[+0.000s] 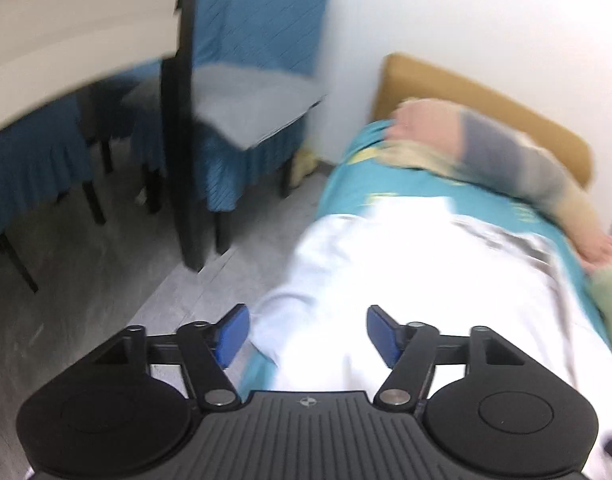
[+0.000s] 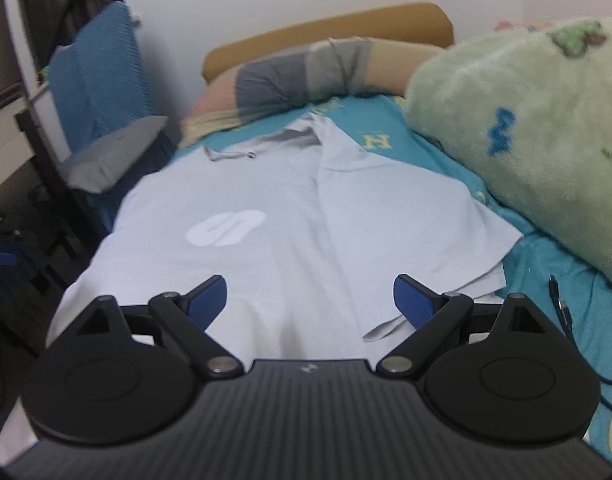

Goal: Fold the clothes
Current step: 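Fold the held side over toward the shirt middle, open left gripper, then grasp the opposite side of the T-shirt with the right gripper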

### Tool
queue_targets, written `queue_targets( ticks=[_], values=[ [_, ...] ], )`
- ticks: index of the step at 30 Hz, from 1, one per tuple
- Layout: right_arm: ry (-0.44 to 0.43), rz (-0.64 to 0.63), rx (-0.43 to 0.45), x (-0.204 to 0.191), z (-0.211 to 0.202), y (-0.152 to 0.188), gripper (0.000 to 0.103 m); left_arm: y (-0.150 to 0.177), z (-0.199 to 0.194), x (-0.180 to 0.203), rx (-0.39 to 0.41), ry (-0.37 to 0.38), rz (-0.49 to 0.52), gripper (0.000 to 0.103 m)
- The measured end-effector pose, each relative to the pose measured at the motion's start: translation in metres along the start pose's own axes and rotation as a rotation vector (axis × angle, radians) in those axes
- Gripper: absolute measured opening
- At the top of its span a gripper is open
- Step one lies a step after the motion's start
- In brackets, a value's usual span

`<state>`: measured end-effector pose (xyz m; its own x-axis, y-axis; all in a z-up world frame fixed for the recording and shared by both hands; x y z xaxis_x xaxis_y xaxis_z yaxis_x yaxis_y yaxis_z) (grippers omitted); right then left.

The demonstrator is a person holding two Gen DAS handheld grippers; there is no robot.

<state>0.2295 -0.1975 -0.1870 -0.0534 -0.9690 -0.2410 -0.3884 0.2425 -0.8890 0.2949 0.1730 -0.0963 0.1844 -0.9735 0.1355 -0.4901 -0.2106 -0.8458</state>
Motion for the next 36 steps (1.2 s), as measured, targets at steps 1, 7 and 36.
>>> queue_targets(
  ticks=[1,7,36],
  values=[
    [-0.006,-0.002,0.009,0.000,-0.005,-0.002,0.092,0.001,-0.022,0.006,0.016,0.012,0.006,0.073],
    [-0.042,-0.017,0.062,-0.001,-0.033,-0.011,0.092,0.031,-0.120,0.054,0.115,0.064,0.062,0.078],
    [-0.030,-0.219,-0.048,0.047,0.033,0.026,0.052,0.138,-0.108,0.121,0.154,0.225,0.127,0.082]
  ],
)
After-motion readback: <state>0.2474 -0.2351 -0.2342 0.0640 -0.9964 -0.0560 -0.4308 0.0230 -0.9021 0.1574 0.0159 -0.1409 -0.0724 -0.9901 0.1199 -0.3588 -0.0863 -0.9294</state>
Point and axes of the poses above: each gripper's, at about its wrist camera, not at the fingertips, and z roughly the way its jaws point, x to its right, y to its underside, the point moved 7 cm from there along z, roughly the way its jaws point, and after that the axes turned 12 degrees about x, right-handed, at the moved point
